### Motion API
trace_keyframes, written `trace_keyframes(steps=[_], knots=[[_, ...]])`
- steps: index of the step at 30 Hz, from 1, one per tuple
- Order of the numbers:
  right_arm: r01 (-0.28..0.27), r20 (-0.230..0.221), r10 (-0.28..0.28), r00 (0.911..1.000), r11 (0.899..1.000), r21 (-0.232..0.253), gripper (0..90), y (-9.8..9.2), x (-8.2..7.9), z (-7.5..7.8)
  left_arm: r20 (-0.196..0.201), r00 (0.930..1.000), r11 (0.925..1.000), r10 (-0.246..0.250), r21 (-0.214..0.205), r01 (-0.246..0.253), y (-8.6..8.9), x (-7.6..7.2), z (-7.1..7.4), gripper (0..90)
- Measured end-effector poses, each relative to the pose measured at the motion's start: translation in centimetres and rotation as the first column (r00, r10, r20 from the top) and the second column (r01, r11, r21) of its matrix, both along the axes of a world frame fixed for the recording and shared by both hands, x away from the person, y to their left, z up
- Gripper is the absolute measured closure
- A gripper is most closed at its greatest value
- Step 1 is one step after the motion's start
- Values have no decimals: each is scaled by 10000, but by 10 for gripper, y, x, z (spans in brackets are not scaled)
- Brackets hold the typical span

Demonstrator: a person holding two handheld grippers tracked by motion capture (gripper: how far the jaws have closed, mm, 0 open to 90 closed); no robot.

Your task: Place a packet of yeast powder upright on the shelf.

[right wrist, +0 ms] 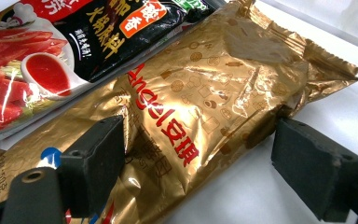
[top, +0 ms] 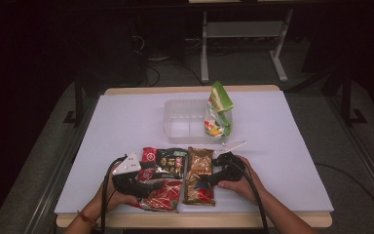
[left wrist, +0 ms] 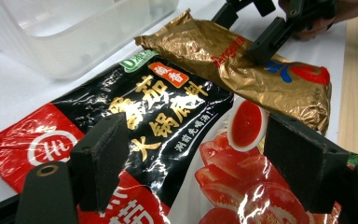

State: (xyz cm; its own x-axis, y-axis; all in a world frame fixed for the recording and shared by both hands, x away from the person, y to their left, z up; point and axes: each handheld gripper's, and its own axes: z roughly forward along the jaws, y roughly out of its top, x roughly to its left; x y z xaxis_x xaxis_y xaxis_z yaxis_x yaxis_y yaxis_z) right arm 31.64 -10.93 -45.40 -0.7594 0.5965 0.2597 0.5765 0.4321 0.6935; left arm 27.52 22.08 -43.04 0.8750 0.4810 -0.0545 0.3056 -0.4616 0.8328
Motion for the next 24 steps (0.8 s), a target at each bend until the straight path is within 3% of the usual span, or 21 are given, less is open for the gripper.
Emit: trace_keyframes(steps=[2,5,9,13,18,24], knots=[[162,46,-162,9999,9999,53,225,0,-1,0,-2,10000,10000,-1,90,1,-2,0,-1,219],[25,26,-26,10000,9998,181,424,-3,0,0,-61,10000,9999,-50,96,50,-2,1,-2,219],[-33,-395,62,9992,9973,727,629,-8,4,-2,-134,9999,9999,-66,79,67,-2,2,-3,219],[-113,-52,117,9999,9970,770,833,-11,3,0,-141,9999,9999,-68,77,69,-2,3,-4,219],[-226,252,207,9995,9969,750,897,-12,0,3,-162,9999,10000,-38,88,39,-2,2,-4,219],[-324,1100,234,9936,9963,800,900,-15,-9,15,-124,9999,10000,61,4,-61,0,0,-2,220]])
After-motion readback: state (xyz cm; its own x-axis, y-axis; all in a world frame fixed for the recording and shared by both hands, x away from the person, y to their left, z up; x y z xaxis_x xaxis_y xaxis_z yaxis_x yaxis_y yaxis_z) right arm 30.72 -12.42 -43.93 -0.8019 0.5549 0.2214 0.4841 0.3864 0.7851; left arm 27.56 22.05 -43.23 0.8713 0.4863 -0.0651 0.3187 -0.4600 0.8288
